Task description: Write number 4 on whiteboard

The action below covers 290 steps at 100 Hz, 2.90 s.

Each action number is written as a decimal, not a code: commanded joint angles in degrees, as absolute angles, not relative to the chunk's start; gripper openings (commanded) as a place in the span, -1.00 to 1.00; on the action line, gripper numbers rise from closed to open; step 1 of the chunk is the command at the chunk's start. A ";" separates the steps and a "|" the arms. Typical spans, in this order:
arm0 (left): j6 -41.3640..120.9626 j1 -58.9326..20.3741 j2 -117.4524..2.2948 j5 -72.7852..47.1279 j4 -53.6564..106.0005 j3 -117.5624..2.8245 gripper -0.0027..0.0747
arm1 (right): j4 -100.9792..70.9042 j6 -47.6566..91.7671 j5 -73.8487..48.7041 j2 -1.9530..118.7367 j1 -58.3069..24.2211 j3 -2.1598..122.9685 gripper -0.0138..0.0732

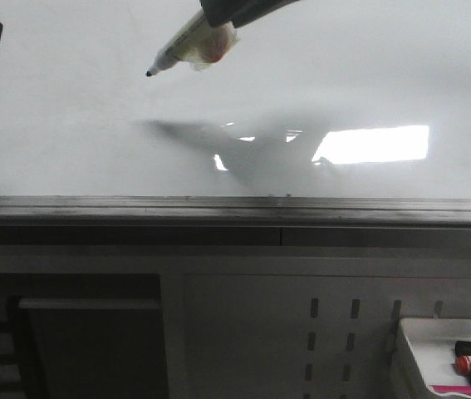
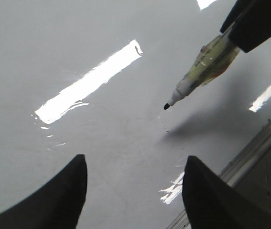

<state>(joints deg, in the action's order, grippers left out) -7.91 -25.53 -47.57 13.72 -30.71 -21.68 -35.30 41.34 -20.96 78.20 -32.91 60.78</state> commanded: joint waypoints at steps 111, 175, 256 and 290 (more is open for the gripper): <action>-8.55 -25.49 -46.95 16.65 -28.14 -23.10 0.12 | -33.04 39.99 -30.51 78.23 -24.57 62.84 -0.83; -8.55 -25.49 -46.95 16.65 -28.14 -23.10 0.12 | -32.09 39.41 -35.78 85.02 -27.52 70.71 -0.83; -8.55 -33.71 -64.14 26.71 -35.73 -23.55 0.12 | -28.72 41.64 -42.57 81.40 -40.69 71.86 -0.83; -8.55 -33.71 -64.83 26.25 -35.31 -23.55 -0.98 | -28.72 41.64 -42.74 81.32 -41.07 71.86 -0.83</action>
<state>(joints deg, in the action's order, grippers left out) -7.80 -33.55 -65.53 22.51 -37.40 -21.77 -27.79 41.15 -43.07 83.55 -41.06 70.19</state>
